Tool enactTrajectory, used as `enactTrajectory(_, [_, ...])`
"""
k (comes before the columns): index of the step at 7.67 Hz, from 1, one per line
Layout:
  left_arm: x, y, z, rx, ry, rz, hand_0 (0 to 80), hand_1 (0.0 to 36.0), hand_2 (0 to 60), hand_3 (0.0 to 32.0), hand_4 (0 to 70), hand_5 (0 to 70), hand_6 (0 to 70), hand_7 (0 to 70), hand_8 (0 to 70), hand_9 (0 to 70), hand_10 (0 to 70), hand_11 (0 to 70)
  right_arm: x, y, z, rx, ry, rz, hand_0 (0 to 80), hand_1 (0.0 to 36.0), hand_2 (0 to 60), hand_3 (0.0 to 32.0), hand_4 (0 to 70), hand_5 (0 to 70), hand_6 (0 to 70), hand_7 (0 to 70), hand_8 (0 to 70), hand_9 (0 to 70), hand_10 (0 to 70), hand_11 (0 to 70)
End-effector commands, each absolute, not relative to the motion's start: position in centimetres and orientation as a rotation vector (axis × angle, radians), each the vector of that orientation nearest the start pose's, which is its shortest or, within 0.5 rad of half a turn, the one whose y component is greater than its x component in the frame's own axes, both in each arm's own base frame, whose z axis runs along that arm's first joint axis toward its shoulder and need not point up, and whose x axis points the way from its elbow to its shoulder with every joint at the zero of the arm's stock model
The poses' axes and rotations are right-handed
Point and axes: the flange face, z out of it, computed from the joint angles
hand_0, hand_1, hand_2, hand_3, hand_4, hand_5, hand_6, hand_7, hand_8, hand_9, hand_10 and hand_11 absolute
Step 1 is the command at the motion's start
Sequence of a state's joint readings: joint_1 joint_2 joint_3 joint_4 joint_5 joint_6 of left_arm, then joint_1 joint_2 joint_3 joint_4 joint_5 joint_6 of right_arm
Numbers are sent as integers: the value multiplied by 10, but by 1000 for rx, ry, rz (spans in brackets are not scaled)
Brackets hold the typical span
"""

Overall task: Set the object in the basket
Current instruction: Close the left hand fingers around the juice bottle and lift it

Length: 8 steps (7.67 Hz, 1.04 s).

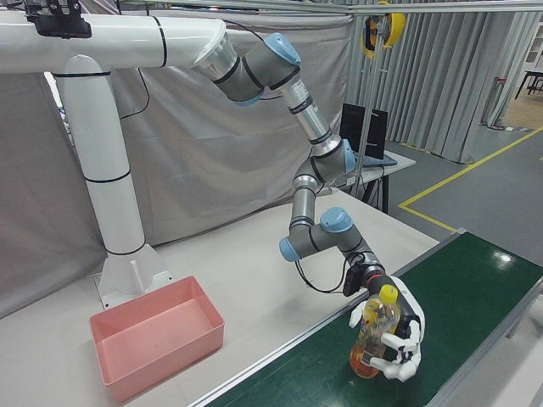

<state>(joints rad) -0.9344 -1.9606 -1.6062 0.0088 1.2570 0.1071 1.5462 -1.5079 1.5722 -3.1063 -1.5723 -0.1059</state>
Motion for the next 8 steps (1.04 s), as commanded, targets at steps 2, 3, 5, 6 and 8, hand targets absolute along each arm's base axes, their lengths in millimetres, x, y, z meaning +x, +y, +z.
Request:
enactTrajectory(2, [226, -587, 425, -371, 2531, -1674, 536, 117, 304, 0, 446, 700, 632, 602, 700, 700, 680, 700, 120, -530, 651, -96, 2396, -2165, 0, 0, 0, 0, 0, 0, 0, 0, 0, 0, 0, 0])
enactTrajectory(3, [223, -581, 411, -371, 2529, -1668, 517, 98, 306, 0, 430, 700, 634, 591, 700, 700, 679, 700, 120, -530, 651, -96, 2396, -2165, 0, 0, 0, 0, 0, 0, 0, 0, 0, 0, 0, 0])
enactTrajectory(5, [235, -550, 371, -455, 2508, -1579, 510, 92, 292, 0, 410, 700, 615, 588, 700, 700, 648, 700, 120, -530, 650, -96, 2397, -2163, 0, 0, 0, 0, 0, 0, 0, 0, 0, 0, 0, 0])
enactTrajectory(6, [251, -530, 351, -486, 2458, -1477, 508, 95, 301, 0, 407, 700, 611, 586, 700, 700, 642, 700, 120, -530, 650, -96, 2397, -2163, 0, 0, 0, 0, 0, 0, 0, 0, 0, 0, 0, 0])
enactTrajectory(8, [280, -489, 321, -543, 2373, -1344, 511, 111, 346, 0, 403, 700, 615, 598, 700, 700, 625, 700, 120, -530, 650, -96, 2397, -2163, 0, 0, 0, 0, 0, 0, 0, 0, 0, 0, 0, 0])
